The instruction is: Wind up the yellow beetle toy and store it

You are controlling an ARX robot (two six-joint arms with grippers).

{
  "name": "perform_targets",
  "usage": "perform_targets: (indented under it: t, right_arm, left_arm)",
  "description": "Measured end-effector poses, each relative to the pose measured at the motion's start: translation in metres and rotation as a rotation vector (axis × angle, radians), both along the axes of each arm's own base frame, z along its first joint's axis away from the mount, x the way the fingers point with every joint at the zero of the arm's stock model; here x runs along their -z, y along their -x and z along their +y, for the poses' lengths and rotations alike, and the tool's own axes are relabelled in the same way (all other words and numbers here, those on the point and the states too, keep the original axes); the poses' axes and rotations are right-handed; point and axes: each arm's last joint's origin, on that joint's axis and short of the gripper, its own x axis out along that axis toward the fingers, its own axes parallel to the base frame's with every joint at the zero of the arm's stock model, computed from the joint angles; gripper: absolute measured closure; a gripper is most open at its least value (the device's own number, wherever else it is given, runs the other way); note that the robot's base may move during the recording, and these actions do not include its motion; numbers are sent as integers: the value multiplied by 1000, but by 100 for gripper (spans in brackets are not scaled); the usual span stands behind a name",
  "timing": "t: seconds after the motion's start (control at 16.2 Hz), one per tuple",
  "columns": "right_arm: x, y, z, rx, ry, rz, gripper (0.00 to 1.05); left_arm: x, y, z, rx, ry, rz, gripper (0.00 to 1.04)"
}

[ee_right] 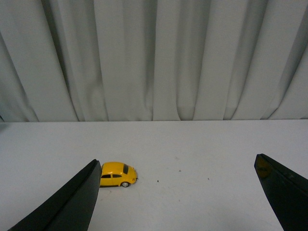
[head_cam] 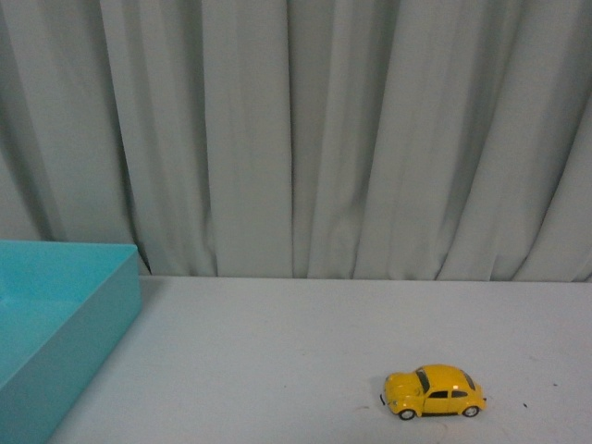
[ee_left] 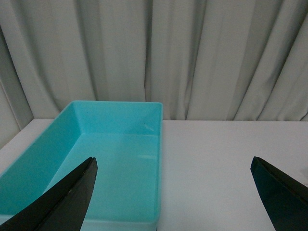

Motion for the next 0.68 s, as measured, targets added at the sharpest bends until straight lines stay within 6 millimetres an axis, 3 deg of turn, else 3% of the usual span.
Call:
perform_targets:
  t: [0.68]
  right_arm:
    - [0, 0, 0, 0, 0, 0, 7]
  left_arm:
    - [0, 0, 0, 0, 0, -1, 7]
